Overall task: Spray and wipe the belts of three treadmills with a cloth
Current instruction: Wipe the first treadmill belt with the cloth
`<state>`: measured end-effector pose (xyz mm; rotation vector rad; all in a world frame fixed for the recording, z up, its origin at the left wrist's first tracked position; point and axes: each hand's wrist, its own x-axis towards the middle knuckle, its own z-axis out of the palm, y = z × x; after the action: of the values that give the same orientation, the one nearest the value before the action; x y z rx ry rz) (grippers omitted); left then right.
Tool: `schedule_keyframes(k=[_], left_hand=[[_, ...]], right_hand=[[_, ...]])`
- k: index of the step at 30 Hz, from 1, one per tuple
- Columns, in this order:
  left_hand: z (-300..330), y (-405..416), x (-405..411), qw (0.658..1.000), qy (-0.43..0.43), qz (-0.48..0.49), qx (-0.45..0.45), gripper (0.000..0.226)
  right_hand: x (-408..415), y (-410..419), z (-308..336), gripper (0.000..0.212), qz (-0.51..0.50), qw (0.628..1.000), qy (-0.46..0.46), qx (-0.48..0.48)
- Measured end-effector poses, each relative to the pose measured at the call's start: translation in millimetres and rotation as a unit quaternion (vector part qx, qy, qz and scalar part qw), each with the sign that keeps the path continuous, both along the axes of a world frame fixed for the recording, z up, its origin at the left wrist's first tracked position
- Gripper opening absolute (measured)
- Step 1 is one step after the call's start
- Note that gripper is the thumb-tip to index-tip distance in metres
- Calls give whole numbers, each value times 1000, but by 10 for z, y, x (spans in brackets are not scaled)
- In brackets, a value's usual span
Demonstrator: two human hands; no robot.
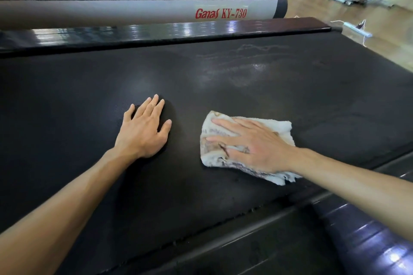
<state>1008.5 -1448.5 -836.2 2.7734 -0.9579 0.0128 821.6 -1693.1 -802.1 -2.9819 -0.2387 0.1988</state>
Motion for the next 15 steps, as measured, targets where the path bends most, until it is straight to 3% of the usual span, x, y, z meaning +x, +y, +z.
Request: schedule_keyframes(k=[4,9,15], left_hand=[[15,-11,-1,1000,2,-1,5,68],[7,-3,-3,1000,1,-1,2,67],[3,-13,-4,1000,2,0,-3,68]], right_hand=[[207,389,18,58,3,1000,-26,-2],[-78,359,15,50,130,991,-6,-10],[169,210,132,63,49,999,12,-21]])
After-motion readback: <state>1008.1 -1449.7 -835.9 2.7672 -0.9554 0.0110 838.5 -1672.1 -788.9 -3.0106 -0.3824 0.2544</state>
